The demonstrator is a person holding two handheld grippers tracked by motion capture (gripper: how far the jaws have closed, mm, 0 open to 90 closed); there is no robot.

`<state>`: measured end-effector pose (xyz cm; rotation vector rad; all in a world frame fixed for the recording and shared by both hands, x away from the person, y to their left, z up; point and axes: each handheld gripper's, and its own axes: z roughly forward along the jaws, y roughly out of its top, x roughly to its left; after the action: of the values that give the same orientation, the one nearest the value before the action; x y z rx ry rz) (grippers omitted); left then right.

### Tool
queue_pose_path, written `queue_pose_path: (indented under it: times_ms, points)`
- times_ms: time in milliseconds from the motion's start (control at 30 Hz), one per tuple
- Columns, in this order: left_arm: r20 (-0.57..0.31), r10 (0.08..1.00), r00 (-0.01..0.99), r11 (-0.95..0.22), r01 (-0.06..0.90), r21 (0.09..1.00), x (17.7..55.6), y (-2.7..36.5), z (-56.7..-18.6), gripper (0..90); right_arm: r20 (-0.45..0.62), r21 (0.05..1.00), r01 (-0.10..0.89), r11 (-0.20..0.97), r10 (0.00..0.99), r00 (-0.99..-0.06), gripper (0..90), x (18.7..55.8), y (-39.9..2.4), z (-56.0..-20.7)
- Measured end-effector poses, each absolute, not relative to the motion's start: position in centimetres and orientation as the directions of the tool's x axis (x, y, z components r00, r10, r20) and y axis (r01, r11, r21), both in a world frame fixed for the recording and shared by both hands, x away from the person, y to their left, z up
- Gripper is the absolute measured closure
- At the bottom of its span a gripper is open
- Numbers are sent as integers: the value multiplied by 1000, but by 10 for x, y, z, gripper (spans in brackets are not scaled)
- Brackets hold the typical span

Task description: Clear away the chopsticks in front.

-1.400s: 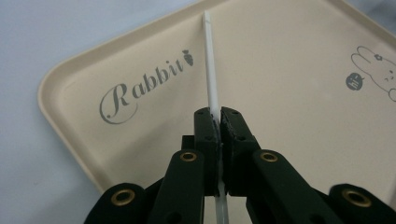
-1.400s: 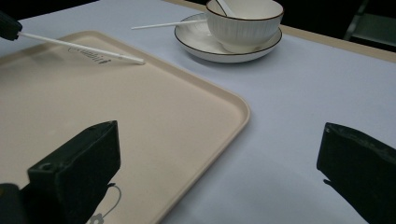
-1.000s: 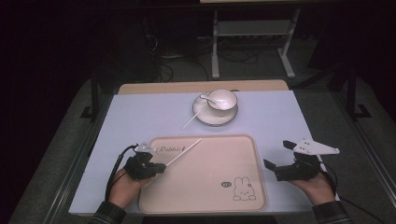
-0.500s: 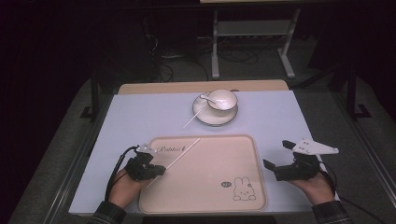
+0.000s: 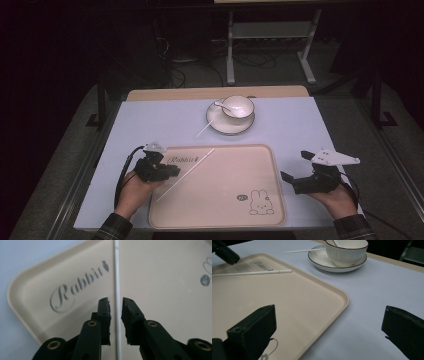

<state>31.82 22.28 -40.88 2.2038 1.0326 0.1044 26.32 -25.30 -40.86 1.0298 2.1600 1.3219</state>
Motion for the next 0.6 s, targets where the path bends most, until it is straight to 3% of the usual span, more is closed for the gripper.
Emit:
queue_pose_path:
  times_ms: [600]
  points:
    - [-124,704,700,-447,571,689,426,168,-377,752,50,887,380,262,764,-643,0,263,-255,-408]
